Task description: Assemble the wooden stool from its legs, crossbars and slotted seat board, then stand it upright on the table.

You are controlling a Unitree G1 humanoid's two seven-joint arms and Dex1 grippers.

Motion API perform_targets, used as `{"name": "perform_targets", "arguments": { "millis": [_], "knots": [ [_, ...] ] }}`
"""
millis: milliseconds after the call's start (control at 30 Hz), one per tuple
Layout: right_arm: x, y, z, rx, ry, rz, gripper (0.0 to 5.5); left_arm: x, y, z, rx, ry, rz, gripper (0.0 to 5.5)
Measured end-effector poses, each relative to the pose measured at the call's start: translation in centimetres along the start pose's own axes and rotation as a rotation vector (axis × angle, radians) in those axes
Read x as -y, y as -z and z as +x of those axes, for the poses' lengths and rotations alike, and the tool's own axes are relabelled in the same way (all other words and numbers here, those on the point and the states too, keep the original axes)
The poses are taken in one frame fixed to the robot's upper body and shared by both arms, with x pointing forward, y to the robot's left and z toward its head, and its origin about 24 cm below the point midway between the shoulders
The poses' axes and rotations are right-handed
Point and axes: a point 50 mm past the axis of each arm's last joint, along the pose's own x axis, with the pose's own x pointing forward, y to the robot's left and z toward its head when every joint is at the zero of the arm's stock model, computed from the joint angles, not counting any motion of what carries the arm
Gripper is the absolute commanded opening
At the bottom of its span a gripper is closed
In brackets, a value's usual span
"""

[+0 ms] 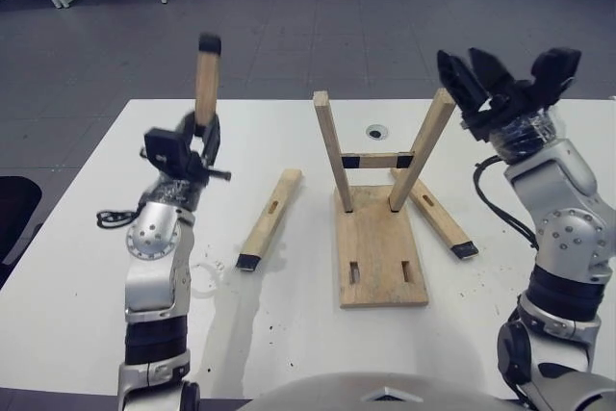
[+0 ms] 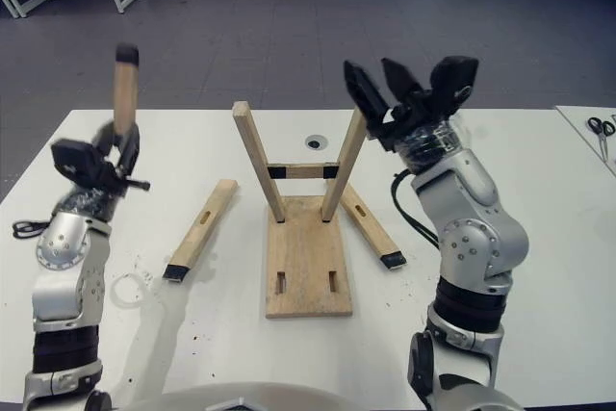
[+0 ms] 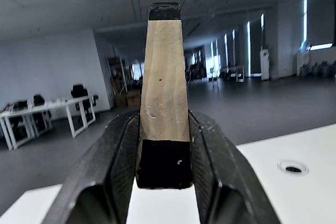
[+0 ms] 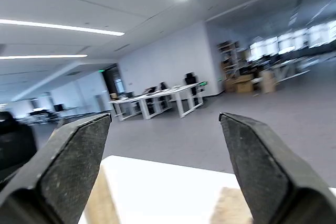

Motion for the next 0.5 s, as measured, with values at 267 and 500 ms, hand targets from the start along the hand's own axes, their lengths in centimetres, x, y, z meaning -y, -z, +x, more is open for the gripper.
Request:
{"name": "perform_targets", "arguments": {
  "millis": [267,500],
  "knots": [
    [-4.4,-0.3,2.3,-0.084,-0.317,0.257,3.8,4.4,-7.6,3.7,0.353,0.408,0.089,1.31],
    [-7.0,-1.0,3.8,-0.074,-0.45,0.271,3.8,6.2,-7.6,3.3,0.331,0.584,0.159,1.31]
  ]
}}
